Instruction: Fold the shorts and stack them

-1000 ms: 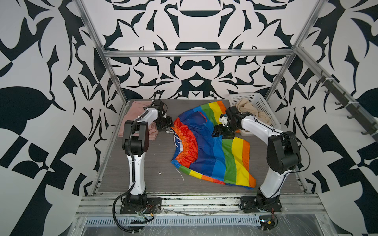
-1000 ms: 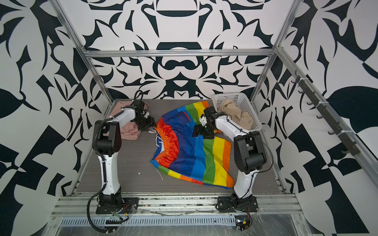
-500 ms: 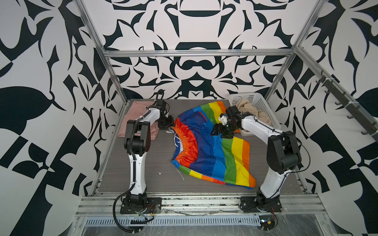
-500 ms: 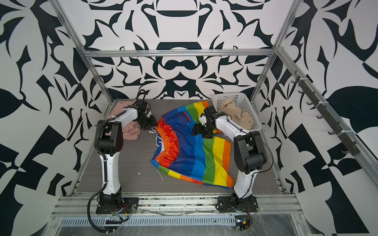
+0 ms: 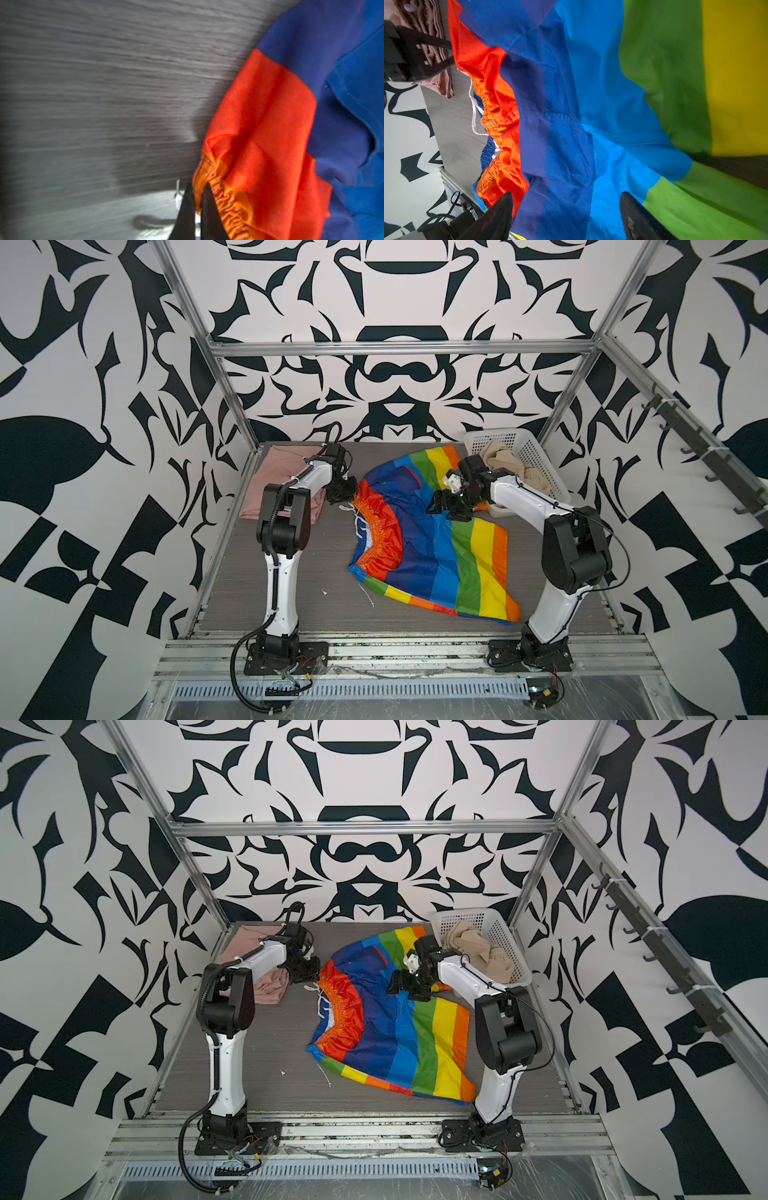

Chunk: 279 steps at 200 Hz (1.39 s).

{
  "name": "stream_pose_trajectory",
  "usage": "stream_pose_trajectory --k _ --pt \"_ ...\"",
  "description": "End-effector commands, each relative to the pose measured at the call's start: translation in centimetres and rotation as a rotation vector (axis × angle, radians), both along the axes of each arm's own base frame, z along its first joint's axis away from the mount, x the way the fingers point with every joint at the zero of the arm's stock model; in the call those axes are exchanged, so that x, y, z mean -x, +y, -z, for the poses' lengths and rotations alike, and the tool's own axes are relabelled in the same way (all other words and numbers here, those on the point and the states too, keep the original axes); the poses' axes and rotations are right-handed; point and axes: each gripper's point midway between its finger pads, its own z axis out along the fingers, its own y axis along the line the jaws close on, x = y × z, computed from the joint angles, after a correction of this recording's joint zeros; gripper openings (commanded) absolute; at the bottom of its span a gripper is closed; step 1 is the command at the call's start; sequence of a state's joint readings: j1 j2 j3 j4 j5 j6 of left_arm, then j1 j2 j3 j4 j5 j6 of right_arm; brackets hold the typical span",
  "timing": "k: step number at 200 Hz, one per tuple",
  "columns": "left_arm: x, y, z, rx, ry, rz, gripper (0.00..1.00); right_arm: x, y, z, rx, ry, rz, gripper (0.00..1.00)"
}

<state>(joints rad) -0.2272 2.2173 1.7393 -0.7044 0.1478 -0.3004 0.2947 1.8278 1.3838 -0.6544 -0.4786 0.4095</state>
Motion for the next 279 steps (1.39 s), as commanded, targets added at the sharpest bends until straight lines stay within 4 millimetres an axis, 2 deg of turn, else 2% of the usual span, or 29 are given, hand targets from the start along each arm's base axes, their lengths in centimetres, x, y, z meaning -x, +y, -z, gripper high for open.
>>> stream_pose_trajectory --k 1,22,46,63,85,113,143,158,176,192,203,213,227,238,252,279 --pt "0.6 1.4 -3.9 -0.081 -0.061 0.023 0.00 -3.8 -1.8 -1.3 0.013 -0.051 0.089 0.83" --pt "0.8 1.6 -5.0 -0.091 -0.085 0.041 0.00 -6.8 -1.5 -0.3 0.025 -0.050 0.106 0.83" --pt "1.3 1.8 -5.4 -0.092 -0.086 0.052 0.00 -9.9 -1.1 1.3 0.043 -0.040 0.119 0.83" --pt "1.5 2.0 -5.5 -0.105 -0.087 0.054 0.00 -10.8 -1.3 3.0 0.087 -0.013 0.107 0.84" --pt "1.7 2.6 -5.6 -0.142 -0.088 0.059 0.00 -10.5 -1.7 4.5 0.113 0.009 0.101 0.84" --pt "1.7 3.2 -6.3 -0.176 -0.109 0.059 0.00 -8.6 -2.7 6.1 0.155 0.028 0.096 0.84" --pt "1.6 3.5 -7.0 -0.193 -0.126 0.063 0.00 -4.9 -3.9 8.6 0.199 0.082 0.083 0.84" --pt "2.0 3.9 -7.4 -0.212 -0.126 0.064 0.00 -2.0 -4.2 9.7 0.200 0.114 0.084 0.84" --pt "2.7 4.5 -7.8 -0.241 -0.132 0.071 0.00 3.2 -4.0 10.9 0.197 0.167 0.077 0.84" --pt "3.5 4.8 -8.0 -0.272 -0.139 0.095 0.00 6.7 -3.3 10.2 0.177 0.188 0.063 0.84" --pt "3.7 5.1 -8.1 -0.306 -0.147 0.111 0.00 7.0 -3.1 7.7 0.171 0.143 0.052 0.84" --pt "3.8 5.3 -8.2 -0.339 -0.154 0.119 0.00 5.8 -3.2 4.7 0.169 0.064 0.055 0.85" --pt "4.3 5.6 -8.2 -0.372 -0.137 0.125 0.00 2.8 -4.2 0.2 0.202 -0.055 0.070 0.87" --pt "4.5 5.9 -8.0 -0.391 -0.132 0.126 0.00 0.0 -5.3 -2.2 0.234 -0.125 0.097 0.94" --pt "4.3 6.0 -7.6 -0.404 -0.130 0.129 0.00 -3.5 -6.0 -3.3 0.260 -0.145 0.119 0.95" --pt "3.9 6.0 -6.7 -0.423 -0.107 0.148 0.00 -9.2 -5.2 -2.3 0.300 -0.137 0.099 0.95"
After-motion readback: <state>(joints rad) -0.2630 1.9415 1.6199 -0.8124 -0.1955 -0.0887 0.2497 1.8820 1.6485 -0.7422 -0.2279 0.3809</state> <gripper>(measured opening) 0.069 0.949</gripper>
